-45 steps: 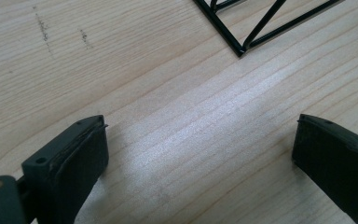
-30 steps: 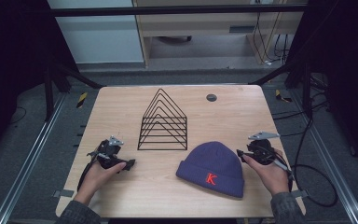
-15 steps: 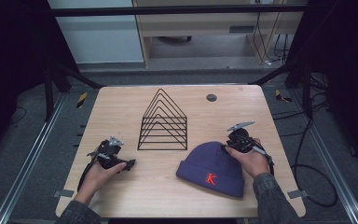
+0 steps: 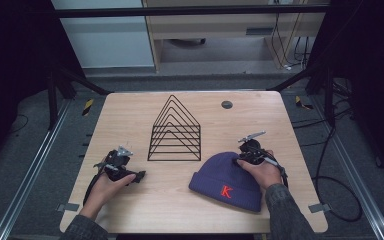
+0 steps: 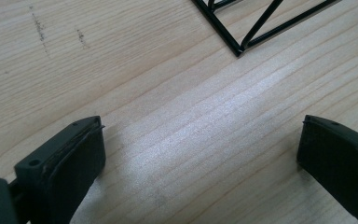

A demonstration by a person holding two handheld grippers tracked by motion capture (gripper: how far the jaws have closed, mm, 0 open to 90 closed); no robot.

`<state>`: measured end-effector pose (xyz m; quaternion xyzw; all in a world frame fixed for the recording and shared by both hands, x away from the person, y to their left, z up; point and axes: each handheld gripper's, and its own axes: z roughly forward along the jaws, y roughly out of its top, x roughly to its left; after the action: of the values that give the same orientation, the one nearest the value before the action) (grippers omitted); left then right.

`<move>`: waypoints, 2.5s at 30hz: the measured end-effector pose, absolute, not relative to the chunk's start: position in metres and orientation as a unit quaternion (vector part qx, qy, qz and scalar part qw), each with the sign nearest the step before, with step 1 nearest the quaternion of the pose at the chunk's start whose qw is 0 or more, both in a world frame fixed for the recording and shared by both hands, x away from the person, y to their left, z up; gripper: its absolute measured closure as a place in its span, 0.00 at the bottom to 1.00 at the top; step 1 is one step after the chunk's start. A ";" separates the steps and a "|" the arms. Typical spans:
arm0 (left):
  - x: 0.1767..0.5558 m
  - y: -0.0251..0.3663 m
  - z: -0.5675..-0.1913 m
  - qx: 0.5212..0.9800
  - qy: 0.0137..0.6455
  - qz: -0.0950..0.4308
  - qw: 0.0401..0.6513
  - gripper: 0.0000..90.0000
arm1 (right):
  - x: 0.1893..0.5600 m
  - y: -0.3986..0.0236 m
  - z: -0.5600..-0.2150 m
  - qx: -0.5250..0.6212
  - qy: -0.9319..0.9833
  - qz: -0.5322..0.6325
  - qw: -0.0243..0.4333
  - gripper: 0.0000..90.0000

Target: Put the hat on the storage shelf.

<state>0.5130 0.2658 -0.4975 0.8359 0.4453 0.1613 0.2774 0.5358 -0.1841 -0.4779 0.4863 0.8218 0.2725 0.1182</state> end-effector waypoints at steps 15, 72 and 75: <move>0.513 0.266 -0.498 0.836 0.445 0.162 0.277 0.00 | 0.533 -0.184 -0.474 0.473 0.829 0.269 0.127 0.90; 0.512 0.264 -0.497 0.847 0.423 0.154 0.284 0.01 | 0.474 -0.166 -0.302 0.324 0.818 0.408 0.244 0.91; 0.511 0.263 -0.493 0.846 0.419 0.164 0.287 0.05 | 0.475 -0.166 -0.299 0.322 0.818 0.410 0.245 0.91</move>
<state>0.5111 0.2625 -0.4931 0.8460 0.4186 0.1643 0.2866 0.4747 -0.1659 -0.2989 0.3222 0.8177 0.4096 0.2446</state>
